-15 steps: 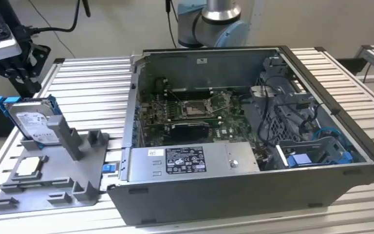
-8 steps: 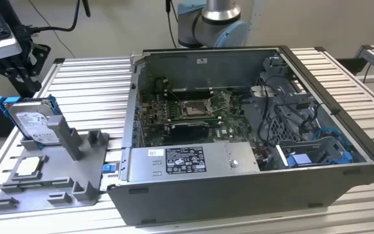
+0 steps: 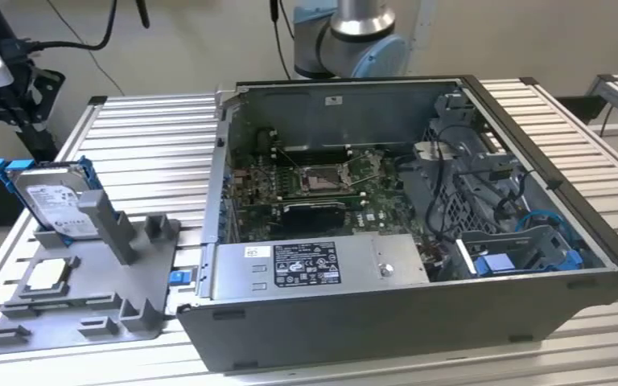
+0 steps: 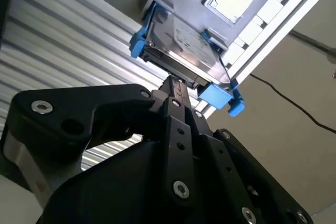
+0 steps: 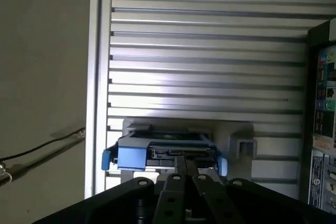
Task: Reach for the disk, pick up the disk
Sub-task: 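Reach for the disk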
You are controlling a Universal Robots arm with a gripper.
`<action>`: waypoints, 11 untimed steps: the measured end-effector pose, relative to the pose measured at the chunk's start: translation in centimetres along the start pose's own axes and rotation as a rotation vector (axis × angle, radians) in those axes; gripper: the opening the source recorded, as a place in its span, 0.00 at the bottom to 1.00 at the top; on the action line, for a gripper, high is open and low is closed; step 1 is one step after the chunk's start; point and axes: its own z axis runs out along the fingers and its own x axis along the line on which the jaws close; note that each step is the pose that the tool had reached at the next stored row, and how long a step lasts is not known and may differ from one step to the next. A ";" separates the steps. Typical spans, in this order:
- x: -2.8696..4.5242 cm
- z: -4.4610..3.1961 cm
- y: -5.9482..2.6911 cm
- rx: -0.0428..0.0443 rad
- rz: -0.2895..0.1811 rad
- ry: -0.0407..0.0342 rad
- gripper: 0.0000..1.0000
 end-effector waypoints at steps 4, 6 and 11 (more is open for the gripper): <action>1.35 0.00 -0.66 0.0000 0.000 0.0000 0.00; 2.27 0.00 -0.96 0.0001 0.000 -0.0002 0.00; 3.97 0.03 -1.32 0.0002 0.000 -0.0005 0.00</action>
